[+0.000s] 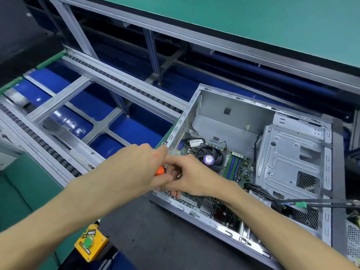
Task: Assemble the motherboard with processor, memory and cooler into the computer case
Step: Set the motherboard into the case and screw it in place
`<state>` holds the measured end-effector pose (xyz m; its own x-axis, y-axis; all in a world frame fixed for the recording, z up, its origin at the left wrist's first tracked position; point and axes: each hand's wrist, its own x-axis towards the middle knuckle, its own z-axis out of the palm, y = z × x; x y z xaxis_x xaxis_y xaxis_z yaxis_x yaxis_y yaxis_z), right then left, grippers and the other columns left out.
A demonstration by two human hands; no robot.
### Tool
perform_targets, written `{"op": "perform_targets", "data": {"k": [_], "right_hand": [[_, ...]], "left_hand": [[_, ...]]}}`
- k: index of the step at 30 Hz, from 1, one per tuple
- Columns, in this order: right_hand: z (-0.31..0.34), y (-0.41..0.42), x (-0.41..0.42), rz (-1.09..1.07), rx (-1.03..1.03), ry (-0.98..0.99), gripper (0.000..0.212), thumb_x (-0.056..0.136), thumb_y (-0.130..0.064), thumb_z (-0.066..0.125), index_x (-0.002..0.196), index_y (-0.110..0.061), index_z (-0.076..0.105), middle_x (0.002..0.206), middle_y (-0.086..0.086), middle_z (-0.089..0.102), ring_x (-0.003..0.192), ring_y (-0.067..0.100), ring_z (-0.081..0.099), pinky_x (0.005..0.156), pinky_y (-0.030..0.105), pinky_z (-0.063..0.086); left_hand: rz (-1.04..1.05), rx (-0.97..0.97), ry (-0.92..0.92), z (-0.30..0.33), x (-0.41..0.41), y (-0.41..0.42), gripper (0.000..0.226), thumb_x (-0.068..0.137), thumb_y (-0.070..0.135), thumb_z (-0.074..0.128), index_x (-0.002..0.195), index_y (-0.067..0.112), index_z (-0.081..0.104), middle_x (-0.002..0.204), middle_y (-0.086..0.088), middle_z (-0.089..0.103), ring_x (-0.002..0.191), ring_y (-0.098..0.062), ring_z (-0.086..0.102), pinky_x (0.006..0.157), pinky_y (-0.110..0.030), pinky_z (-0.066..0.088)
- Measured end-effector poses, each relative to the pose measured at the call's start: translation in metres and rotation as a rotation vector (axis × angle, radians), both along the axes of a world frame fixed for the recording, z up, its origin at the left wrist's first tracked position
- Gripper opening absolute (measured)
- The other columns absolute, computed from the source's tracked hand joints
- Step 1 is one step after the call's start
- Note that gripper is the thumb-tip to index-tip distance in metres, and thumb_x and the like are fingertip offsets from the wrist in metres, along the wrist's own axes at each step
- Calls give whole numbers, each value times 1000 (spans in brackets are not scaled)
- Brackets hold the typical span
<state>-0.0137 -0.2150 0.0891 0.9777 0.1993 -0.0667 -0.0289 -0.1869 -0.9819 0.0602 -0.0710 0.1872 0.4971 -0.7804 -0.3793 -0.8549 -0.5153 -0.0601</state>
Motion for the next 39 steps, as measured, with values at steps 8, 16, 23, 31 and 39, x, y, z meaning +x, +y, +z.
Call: {"op": "perform_targets", "data": {"k": [8,16,23,31,39], "right_hand": [[1,0,-2,-25,72,57,19,86,-15,81,87,-20,63,62,5,69,50,19,67,51,29,57],[0,-2,0,-10,40,40,29,87,-17,80,112,-13,67,67,3,70,56,22,70,54,39,61],[-1,-2,-1,-40,22,37,22,86,-12,80,82,-23,61,64,6,70,50,19,68,51,35,59],[-2,0,-3,-32,33,18,22,86,-19,81,90,-17,60,63,2,70,52,19,69,52,31,58],[-5,2,-3,-29,54,9,27,84,-17,79,96,-38,67,71,7,71,58,25,71,52,31,59]], "left_hand": [[-121,-10,232,8,11,4,31,90,36,63,115,44,45,93,17,42,81,-6,53,77,-33,50],[-30,5,12,4,5,-4,41,90,67,44,94,26,41,81,5,53,73,-18,58,68,-34,52],[-128,-61,196,8,12,0,17,89,37,61,97,37,47,90,17,49,82,-7,56,78,-33,51],[-140,-51,226,10,12,3,22,89,46,61,105,41,46,91,18,44,78,-3,52,70,-23,47],[-59,-29,84,2,6,3,25,92,51,52,91,31,36,79,6,53,74,-19,58,74,-39,53]]}}
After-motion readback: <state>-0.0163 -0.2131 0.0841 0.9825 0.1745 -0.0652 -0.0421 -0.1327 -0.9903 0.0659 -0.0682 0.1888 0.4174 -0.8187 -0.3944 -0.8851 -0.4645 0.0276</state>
